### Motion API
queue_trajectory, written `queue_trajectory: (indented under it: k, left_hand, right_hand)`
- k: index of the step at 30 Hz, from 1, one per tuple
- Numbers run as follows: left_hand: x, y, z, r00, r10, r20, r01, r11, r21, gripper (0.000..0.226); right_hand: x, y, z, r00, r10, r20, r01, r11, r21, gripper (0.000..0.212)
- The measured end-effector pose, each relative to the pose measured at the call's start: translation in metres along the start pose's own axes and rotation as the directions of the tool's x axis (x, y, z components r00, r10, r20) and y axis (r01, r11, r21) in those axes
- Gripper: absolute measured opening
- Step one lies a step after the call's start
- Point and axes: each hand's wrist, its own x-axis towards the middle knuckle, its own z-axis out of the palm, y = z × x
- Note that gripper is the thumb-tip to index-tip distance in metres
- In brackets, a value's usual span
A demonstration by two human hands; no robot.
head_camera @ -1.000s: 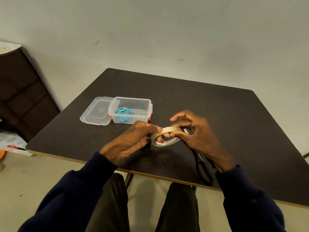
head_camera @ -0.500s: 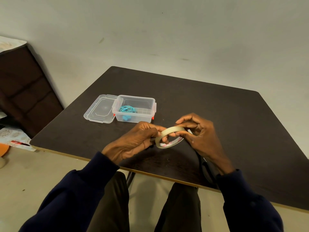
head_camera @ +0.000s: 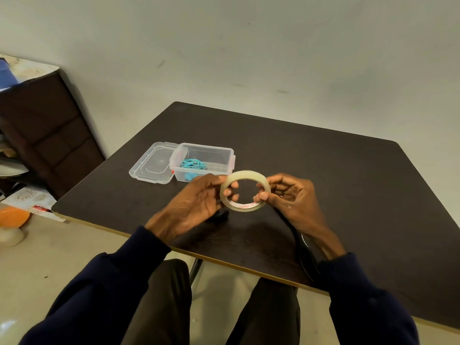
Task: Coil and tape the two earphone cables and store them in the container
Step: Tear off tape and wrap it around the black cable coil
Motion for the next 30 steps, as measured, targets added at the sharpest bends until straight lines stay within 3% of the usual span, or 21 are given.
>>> queue_trajectory:
  k: [7, 13, 18, 21, 26, 30]
  left_hand:
    - [0.010, 0.002, 0.009, 0.995, 0.049, -0.089, -0.023, 0.961, 0.277, 0.032]
    - [0.016, 0.002, 0.005, 0.994, 0.094, -0.050, -0.063, 0.901, 0.429, 0.032]
    - [0.025, -0.006, 0.012, 0.991, 0.136, -0.010, -0.086, 0.684, 0.725, 0.017]
    - [0.030, -0.010, 0.009, 0.994, 0.107, -0.003, -0.079, 0.750, 0.656, 0.020]
    - [0.030, -0.008, 0.008, 0.997, 0.076, 0.028, -0.081, 0.915, 0.396, 0.023]
    - [0.025, -0.001, 0.005, 0.997, 0.055, 0.055, -0.070, 0.945, 0.320, 0.023]
  right_hand:
    - [0.012, -0.007, -0.008, 0.994, -0.079, 0.079, 0.088, 0.989, -0.119, 0.020]
    - [0.018, -0.011, -0.017, 0.990, -0.082, 0.119, 0.097, 0.986, -0.134, 0.021]
    - [0.029, -0.006, -0.015, 0.964, -0.077, 0.253, 0.134, 0.966, -0.220, 0.021]
    - [0.032, -0.004, -0.015, 0.966, -0.095, 0.241, 0.144, 0.970, -0.196, 0.022]
    - [0.026, -0.001, -0.016, 0.987, -0.083, 0.140, 0.100, 0.988, -0.117, 0.019]
    - [0.019, -0.001, -0.020, 0.995, -0.025, 0.101, 0.033, 0.997, -0.076, 0.015]
